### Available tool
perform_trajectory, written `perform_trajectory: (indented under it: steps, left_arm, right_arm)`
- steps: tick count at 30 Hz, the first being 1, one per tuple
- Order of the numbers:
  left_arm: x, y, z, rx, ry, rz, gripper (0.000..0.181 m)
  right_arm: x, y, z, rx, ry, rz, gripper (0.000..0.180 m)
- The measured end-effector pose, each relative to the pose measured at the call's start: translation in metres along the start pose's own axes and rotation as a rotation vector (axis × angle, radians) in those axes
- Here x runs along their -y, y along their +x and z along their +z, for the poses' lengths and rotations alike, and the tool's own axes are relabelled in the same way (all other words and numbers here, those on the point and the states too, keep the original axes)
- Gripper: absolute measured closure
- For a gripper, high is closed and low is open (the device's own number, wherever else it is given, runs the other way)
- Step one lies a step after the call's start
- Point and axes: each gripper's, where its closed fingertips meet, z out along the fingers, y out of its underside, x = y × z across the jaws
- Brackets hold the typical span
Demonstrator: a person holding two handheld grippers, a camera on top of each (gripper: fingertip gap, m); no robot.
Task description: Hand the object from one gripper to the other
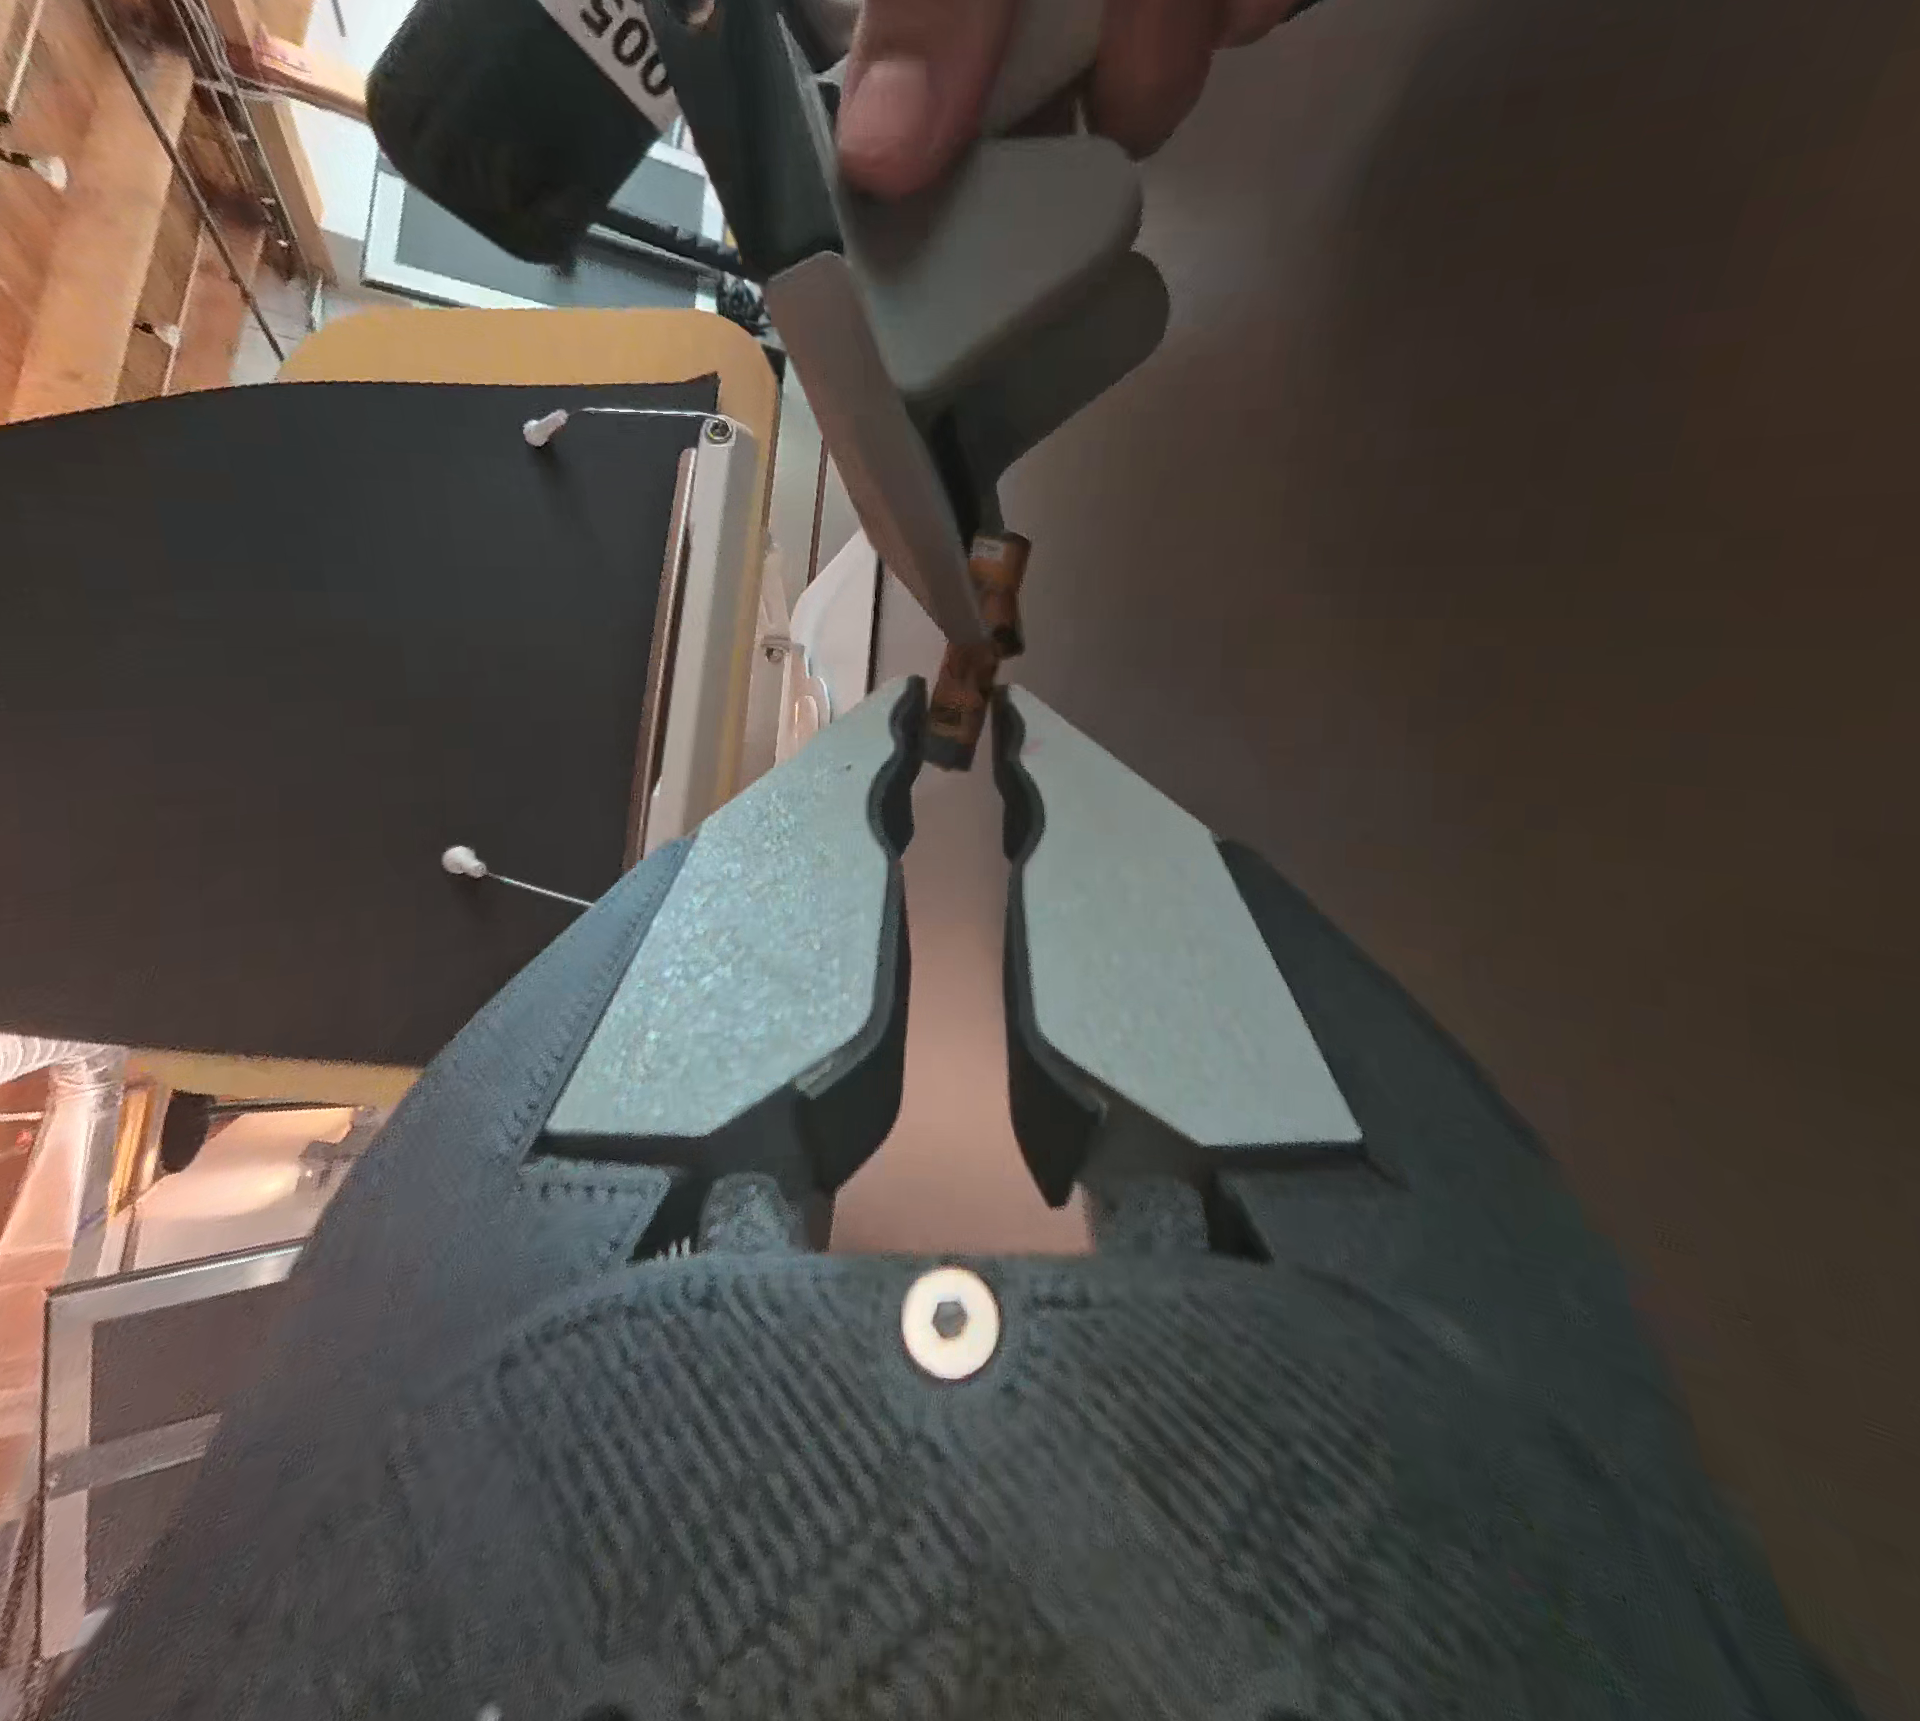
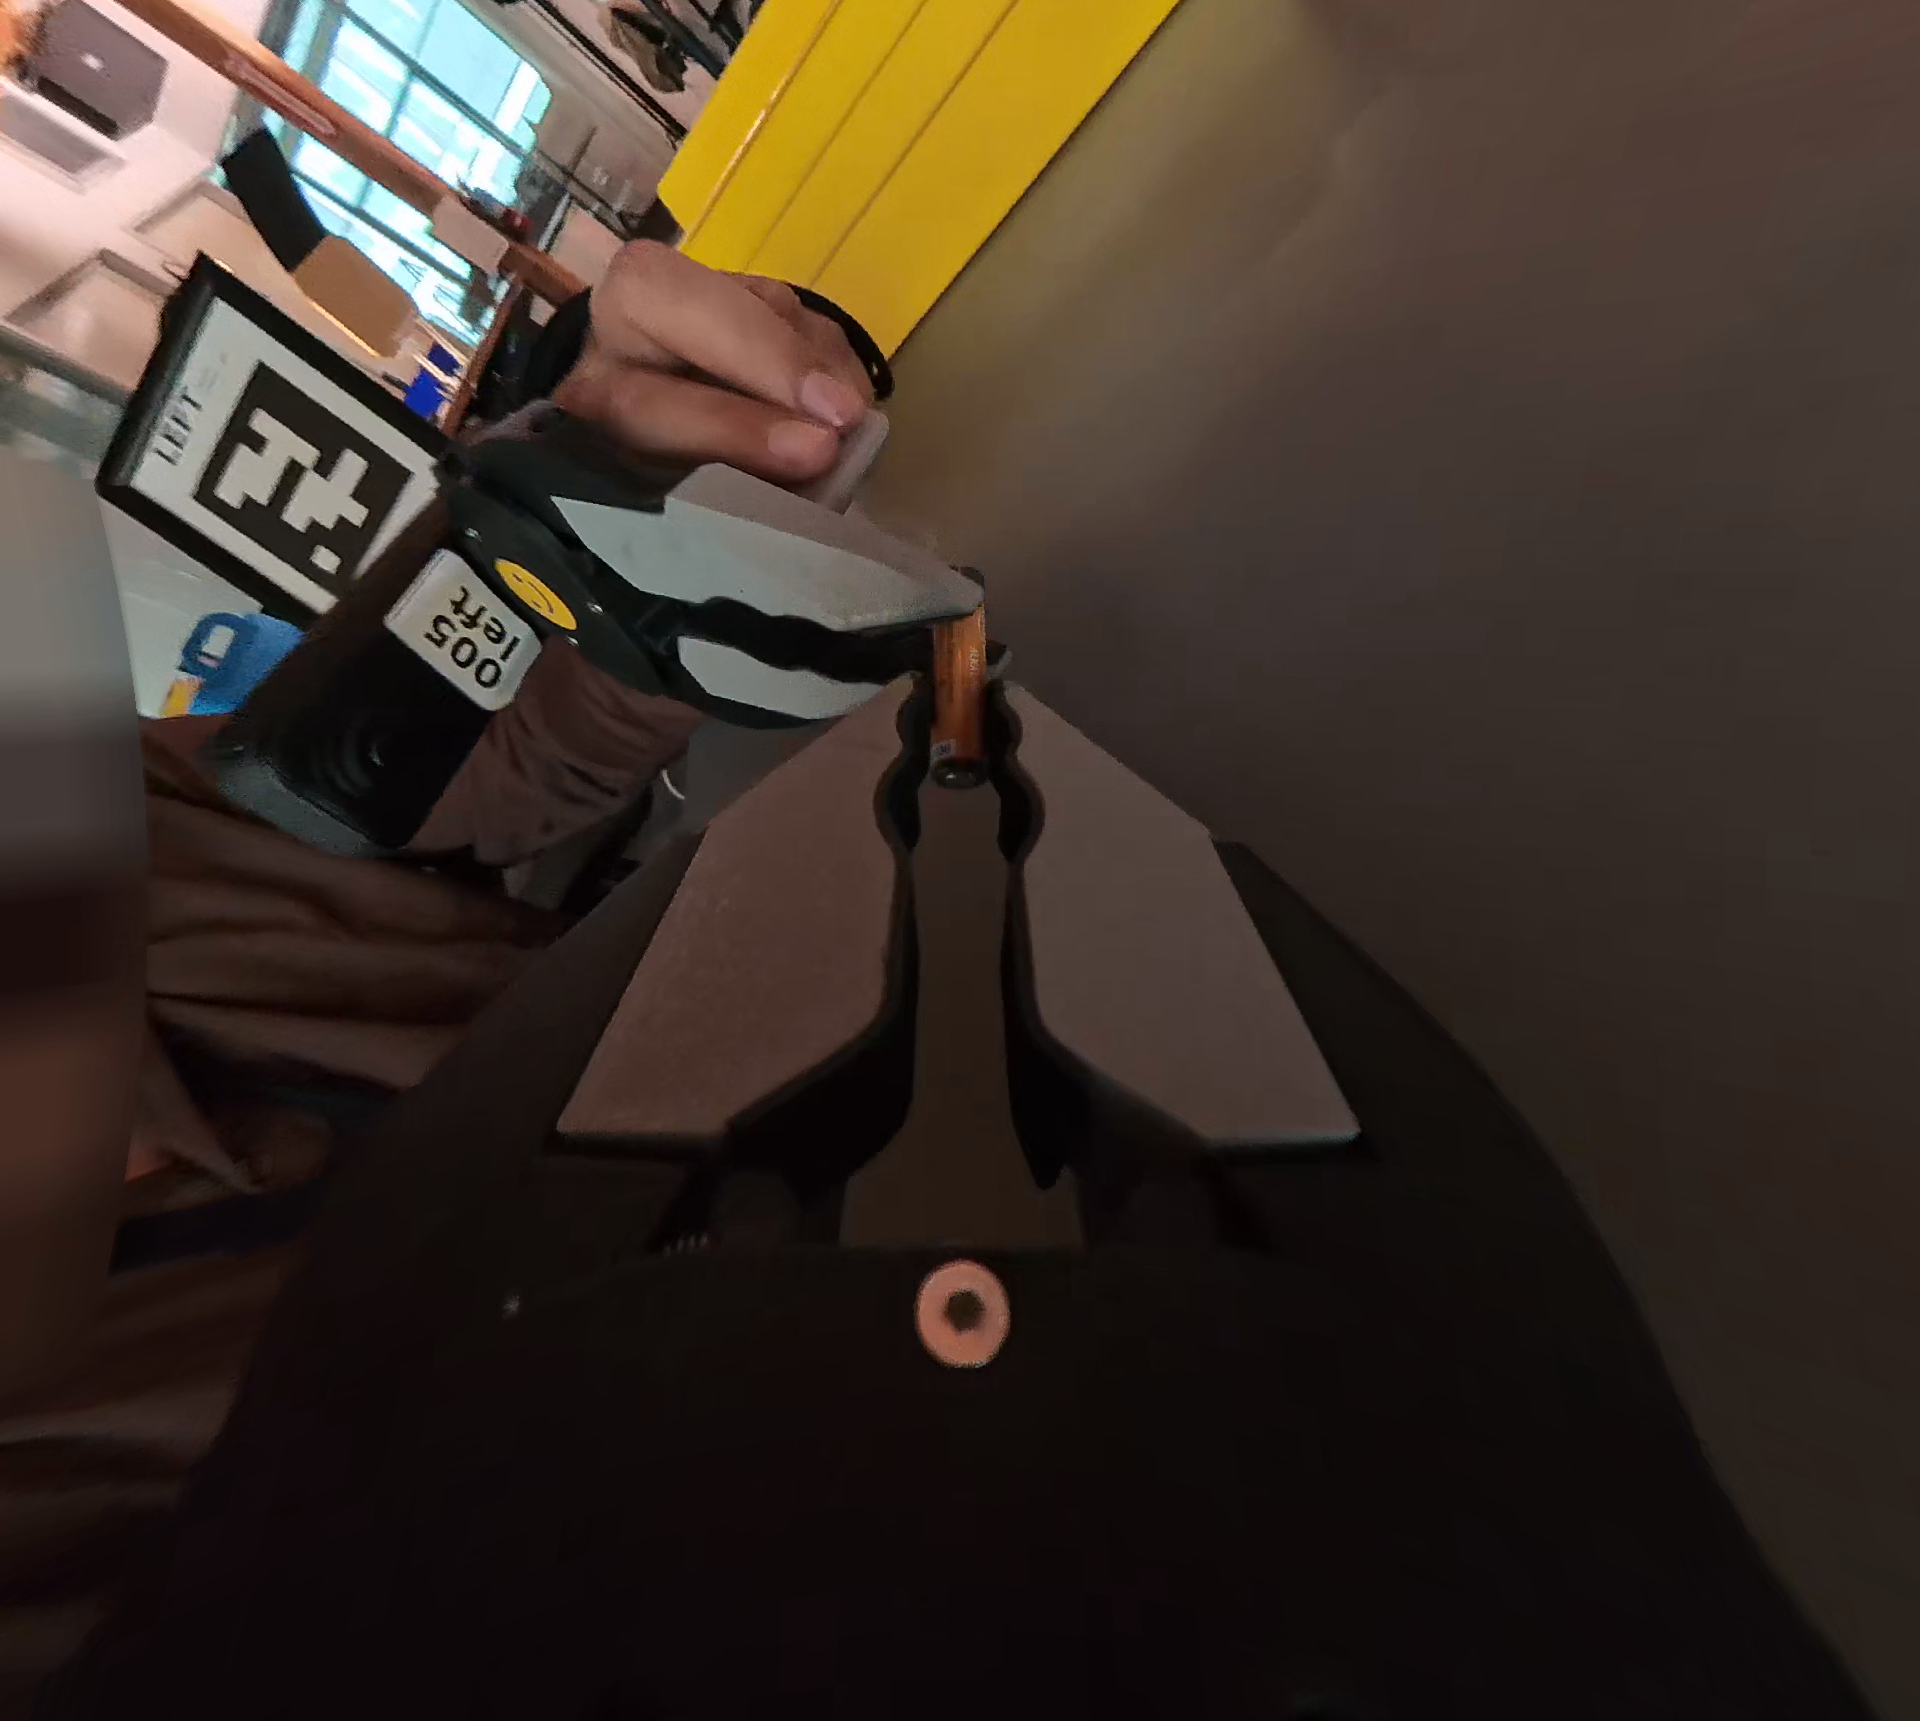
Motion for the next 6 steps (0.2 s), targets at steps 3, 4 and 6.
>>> perform_trajectory:
  steps: [3,4,6]
  left_arm:
    - [-0.005,0.002,0.002,-0.053,-0.021,-0.073,0.173]
    - [-0.007,0.001,0.002,-0.070,-0.025,-0.111,0.173]
    - [-0.008,0.000,0.001,-0.110,-0.004,-0.238,0.173]
  right_arm:
    - [0.003,0.002,0.000,-0.029,0.002,-0.047,0.171]
    - [0.006,0.002,-0.002,-0.044,0.013,-0.070,0.171]
    - [0.019,0.004,-0.010,-0.106,0.075,-0.155,0.160]
